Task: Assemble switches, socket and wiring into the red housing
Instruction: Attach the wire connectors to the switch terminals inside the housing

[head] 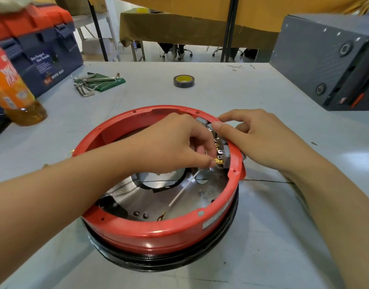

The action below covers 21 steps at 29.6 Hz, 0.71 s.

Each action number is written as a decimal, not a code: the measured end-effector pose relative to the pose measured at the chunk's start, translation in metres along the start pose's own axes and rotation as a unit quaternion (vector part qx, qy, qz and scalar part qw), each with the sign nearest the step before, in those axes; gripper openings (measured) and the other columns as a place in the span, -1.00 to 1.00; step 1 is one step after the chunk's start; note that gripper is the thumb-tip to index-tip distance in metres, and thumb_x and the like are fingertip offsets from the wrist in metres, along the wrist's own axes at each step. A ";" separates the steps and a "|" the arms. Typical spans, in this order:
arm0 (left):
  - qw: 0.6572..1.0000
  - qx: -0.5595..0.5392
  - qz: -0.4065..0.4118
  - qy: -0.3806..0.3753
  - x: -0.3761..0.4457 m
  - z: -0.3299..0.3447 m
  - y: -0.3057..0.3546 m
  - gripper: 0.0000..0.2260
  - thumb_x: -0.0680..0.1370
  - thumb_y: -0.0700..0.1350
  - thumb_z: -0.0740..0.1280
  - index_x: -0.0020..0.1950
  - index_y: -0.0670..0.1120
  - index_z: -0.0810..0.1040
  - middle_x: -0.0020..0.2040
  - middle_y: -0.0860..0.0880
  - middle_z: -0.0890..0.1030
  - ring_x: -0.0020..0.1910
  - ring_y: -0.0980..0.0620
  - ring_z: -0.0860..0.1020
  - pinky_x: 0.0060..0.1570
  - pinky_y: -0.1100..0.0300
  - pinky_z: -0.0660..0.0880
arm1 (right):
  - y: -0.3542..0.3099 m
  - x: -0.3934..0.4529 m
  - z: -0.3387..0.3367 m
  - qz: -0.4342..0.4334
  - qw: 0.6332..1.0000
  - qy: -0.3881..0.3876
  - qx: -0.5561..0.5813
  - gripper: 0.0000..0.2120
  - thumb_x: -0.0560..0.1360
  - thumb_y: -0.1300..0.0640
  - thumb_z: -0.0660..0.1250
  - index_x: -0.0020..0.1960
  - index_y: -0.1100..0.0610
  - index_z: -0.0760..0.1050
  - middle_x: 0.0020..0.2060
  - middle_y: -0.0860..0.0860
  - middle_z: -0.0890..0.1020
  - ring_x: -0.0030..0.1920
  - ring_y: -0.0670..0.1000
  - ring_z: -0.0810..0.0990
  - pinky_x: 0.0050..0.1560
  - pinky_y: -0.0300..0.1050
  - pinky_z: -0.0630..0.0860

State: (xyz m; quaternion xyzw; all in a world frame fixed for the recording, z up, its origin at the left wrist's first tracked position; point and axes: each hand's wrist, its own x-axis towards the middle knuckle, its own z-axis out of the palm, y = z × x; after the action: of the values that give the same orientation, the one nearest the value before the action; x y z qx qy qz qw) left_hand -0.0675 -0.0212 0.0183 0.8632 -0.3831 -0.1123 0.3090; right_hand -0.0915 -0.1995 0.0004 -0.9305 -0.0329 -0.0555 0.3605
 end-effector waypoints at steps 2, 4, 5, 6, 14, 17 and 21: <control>1.000 0.004 0.007 0.002 -0.001 0.000 0.000 -0.97 0.42 -0.12 0.47 -0.22 0.01 0.66 -0.41 0.12 0.56 -0.40 0.24 0.50 -0.37 0.47 0.32 | -0.001 -0.001 0.000 0.017 0.999 -0.026 0.011 -0.67 0.46 -0.25 0.19 0.05 -0.09 0.55 -0.49 -0.06 0.58 -0.37 -0.11 0.57 -0.16 -0.15 0.54; 1.000 0.012 0.017 0.009 -0.002 0.000 0.000 -0.98 0.42 -0.13 0.47 -0.20 -0.02 0.67 -0.39 0.10 0.59 -0.38 0.24 0.52 -0.34 0.47 0.34 | -0.001 0.000 0.000 0.023 0.999 -0.043 0.018 -0.70 0.50 -0.20 0.19 0.06 -0.06 0.55 -0.53 -0.10 0.58 -0.37 -0.14 0.57 -0.12 -0.12 0.56; 1.000 0.016 0.021 0.013 -0.003 0.000 0.000 -0.98 0.42 -0.14 0.47 -0.19 -0.03 0.68 -0.38 0.10 0.60 -0.37 0.24 0.52 -0.33 0.47 0.35 | 0.000 0.000 0.000 0.022 0.998 -0.047 0.020 -0.71 0.51 -0.17 0.19 0.06 -0.04 0.55 -0.52 -0.09 0.59 -0.37 -0.13 0.58 -0.12 -0.09 0.57; 0.999 0.020 0.025 0.016 -0.003 0.000 0.000 -0.98 0.42 -0.15 0.47 -0.19 -0.04 0.68 -0.38 0.10 0.60 -0.36 0.24 0.53 -0.32 0.47 0.35 | 0.000 0.001 0.000 0.019 0.998 -0.050 0.024 -0.71 0.52 -0.16 0.19 0.06 -0.03 0.55 -0.50 -0.07 0.60 -0.38 -0.12 0.58 -0.12 -0.06 0.58; 0.998 0.046 0.023 0.034 -0.006 0.003 0.002 -0.97 0.43 -0.17 0.44 -0.19 -0.06 0.68 -0.39 0.11 0.60 -0.36 0.22 0.53 -0.33 0.47 0.37 | 0.001 0.001 0.000 0.006 0.997 -0.073 0.027 -0.69 0.55 -0.13 0.16 0.07 0.01 0.56 -0.37 0.01 0.66 -0.35 -0.05 0.62 -0.11 0.03 0.61; 0.998 0.053 0.022 0.040 -0.006 0.004 0.003 -0.96 0.43 -0.18 0.43 -0.20 -0.06 0.67 -0.40 0.12 0.58 -0.36 0.23 0.52 -0.32 0.48 0.37 | 0.001 0.001 0.001 0.004 0.997 -0.075 0.025 -0.69 0.55 -0.13 0.15 0.08 0.01 0.56 -0.35 0.01 0.66 -0.35 -0.04 0.63 -0.11 0.03 0.61; 0.997 0.058 0.019 0.038 -0.006 0.004 0.004 -0.94 0.44 -0.19 0.43 -0.22 -0.05 0.65 -0.42 0.13 0.55 -0.38 0.25 0.51 -0.33 0.49 0.35 | 0.001 0.001 0.001 0.005 0.996 -0.081 0.033 -0.69 0.56 -0.11 0.15 0.10 0.03 0.55 -0.31 0.04 0.68 -0.31 0.00 0.65 -0.09 0.06 0.61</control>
State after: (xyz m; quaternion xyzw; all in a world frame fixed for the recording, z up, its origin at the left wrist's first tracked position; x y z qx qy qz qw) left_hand -0.0757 -0.0211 0.0171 0.8757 -0.3934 -0.0509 0.2753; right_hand -0.0901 -0.1997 -0.0009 -0.9197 -0.0591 0.0227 0.3875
